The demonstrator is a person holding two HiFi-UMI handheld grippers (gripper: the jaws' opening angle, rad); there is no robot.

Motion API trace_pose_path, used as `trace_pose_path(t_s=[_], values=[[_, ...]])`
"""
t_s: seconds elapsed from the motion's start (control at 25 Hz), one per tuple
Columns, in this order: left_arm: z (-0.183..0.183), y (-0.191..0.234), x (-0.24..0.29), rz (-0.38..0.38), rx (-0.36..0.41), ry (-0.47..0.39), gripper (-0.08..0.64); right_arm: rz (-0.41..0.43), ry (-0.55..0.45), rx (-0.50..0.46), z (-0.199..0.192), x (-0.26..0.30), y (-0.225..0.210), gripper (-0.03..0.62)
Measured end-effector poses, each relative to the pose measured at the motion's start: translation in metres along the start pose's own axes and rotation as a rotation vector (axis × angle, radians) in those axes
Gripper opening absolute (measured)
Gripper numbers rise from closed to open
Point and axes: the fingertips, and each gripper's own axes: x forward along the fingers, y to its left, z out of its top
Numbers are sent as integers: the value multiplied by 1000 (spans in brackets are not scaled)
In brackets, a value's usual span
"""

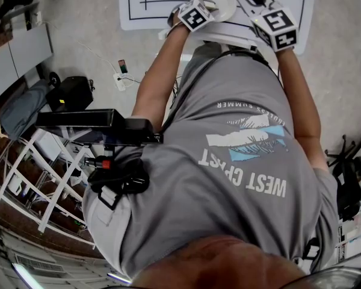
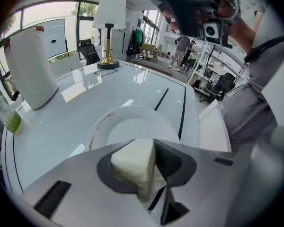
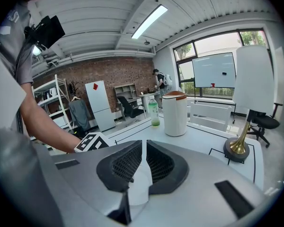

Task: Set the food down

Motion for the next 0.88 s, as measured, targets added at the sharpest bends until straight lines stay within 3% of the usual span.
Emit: trace_pose_path(t_s=[0.28,0.6,0.88], values=[[-1,0,4,-12,13,4,98,5,2,1,-2,2,3,11],[3,10,-2,37,35,-26,108,8,6,1,-2,9,7,11],[6,21,-9,93,43,-55,186,10,9,4,-2,14,8,11]])
